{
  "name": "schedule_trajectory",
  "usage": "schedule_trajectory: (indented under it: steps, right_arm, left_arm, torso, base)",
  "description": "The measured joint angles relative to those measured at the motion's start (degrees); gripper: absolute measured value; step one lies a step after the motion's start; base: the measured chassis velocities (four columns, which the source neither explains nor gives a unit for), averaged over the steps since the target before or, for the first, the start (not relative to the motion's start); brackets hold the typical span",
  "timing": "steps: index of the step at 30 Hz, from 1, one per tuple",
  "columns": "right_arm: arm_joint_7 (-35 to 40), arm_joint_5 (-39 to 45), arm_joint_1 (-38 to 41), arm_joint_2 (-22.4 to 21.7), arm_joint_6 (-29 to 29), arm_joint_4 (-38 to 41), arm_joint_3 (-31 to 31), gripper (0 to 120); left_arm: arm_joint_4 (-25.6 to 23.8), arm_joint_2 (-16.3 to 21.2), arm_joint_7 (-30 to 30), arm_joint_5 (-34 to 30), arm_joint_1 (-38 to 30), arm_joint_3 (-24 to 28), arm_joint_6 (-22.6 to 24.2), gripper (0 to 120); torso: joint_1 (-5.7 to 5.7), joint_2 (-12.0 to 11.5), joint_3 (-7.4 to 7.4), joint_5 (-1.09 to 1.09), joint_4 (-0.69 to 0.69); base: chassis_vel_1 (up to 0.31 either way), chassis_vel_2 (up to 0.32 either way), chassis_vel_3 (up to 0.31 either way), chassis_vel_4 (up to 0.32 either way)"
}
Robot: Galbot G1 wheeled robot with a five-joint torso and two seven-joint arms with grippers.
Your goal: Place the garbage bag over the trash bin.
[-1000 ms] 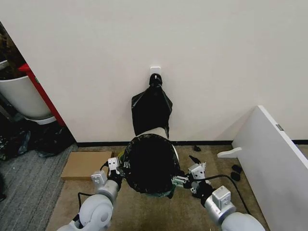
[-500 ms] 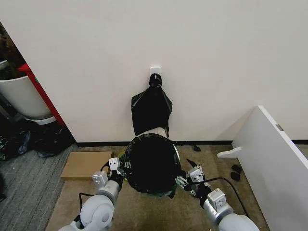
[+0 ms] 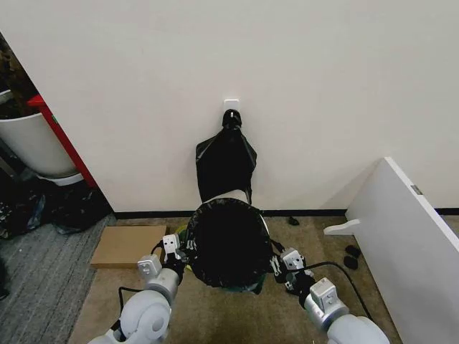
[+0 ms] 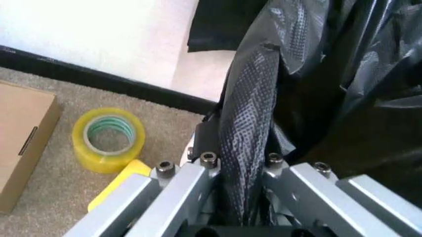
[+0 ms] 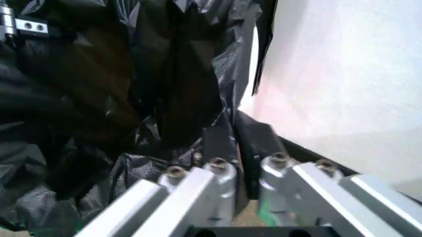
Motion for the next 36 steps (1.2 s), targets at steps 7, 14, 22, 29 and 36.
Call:
schedule_trajectory:
  steps: [7, 14, 22, 29, 36]
  right_arm:
    - [0.7, 0.7, 0.1, 0.1, 0.0, 0.8, 0.2, 0]
    - [2.4, 4.3, 1.8, 0.4, -0.7, -1.9, 1.2, 0]
    - [1.5, 6.7, 2.8, 0.1, 0.0, -4.4, 1.2, 0]
    - [1.1, 8.0, 2.4, 0.5, 4.1, -4.8, 1.5, 11]
    - [0.0, 9.1, -0.8, 0.2, 5.2, -1.6, 4.0, 39]
  left_arm:
    - [0.0, 0.0, 0.1, 0.0, 0.1, 0.0, -0.2, 1]
    - [0.1, 0.1, 0.7, -0.1, 0.3, -0.2, -1.4, 1]
    - [-0.3, 0.0, 1.2, -1.0, 0.6, -0.2, -2.3, 1]
    - [-0.7, 0.2, 1.0, -2.1, 0.6, -0.2, -0.2, 1]
    - [-0.2, 0.1, -1.5, -2.3, -0.1, 0.2, 2.6, 1]
  torso:
    - [0.0, 0.0, 0.0, -0.01, 0.0]
    - [0.0, 0.0, 0.0, 0.0, 0.0]
    - [0.0, 0.0, 0.0, 0.0, 0.0]
    - [0.0, 0.0, 0.0, 0.0, 0.0]
    - [0.0, 0.0, 0.0, -0.01, -0.01]
  base:
    - [0.0, 0.0, 0.0, 0.0]
    - [0.0, 0.0, 0.0, 0.0]
    - [0.0, 0.0, 0.0, 0.0]
    - [0.0, 0.0, 0.0, 0.0]
    - [0.0, 0.0, 0.0, 0.0]
